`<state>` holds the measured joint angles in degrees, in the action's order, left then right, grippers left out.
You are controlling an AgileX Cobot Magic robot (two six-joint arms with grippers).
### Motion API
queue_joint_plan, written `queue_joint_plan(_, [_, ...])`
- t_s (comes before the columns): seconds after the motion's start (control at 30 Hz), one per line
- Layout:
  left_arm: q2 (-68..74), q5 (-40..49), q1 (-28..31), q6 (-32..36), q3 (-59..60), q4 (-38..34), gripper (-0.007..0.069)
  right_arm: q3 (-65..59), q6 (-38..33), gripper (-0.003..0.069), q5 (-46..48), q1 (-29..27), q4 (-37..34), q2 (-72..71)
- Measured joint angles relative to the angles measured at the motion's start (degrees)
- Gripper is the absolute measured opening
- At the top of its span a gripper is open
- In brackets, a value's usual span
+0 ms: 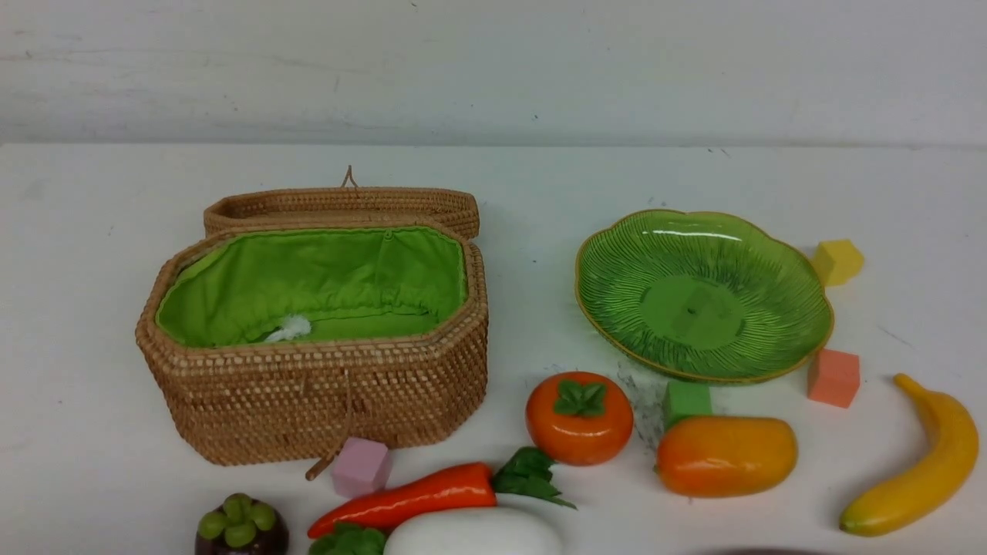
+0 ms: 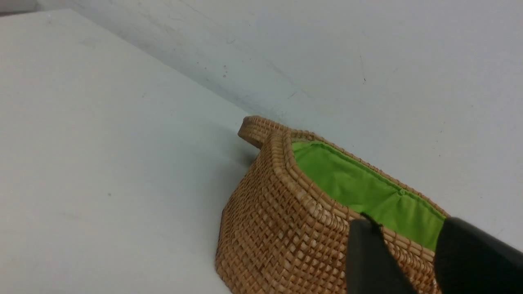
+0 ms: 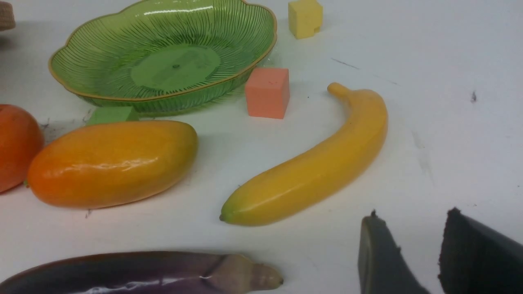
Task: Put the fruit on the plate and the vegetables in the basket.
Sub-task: Grab a mangosteen with your left arm and put it on the plate on the right
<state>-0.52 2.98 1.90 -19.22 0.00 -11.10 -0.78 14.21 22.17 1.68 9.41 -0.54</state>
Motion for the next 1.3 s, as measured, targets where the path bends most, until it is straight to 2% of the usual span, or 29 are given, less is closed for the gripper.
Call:
queue_joint_plan(0.2, [0.8, 3.4, 0.0, 0.0, -6.6, 2.1, 0.0239, 0.0, 0.0, 0.0245, 0.0, 0.0, 0.0, 0.0])
queue_joint_plan(0.4, [9.1, 8.2, 0.0, 0.4, -15.4, 2.5, 0.0239, 0.0, 0.0, 0.0245, 0.0, 0.0, 0.0, 0.0])
queue_joint_plan(0.67, [27.2, 24.1, 0.0, 7.3, -28.0, 2.5, 0.0239, 0.0, 0.0, 0.0245, 0.0, 0.0, 0.0, 0.0])
queue_joint_plan(0.9, [34.1, 25.3, 0.0, 7.3, -28.6, 1.5, 0.0239, 0.0, 0.0, 0.0245, 0.0, 0.0, 0.0, 0.0])
queue_joint_plan(1.3, [34.5, 25.9, 0.0, 5.0, -28.6, -3.6, 0.0239, 0.0, 0.0, 0.0245, 0.0, 0.0, 0.0, 0.0])
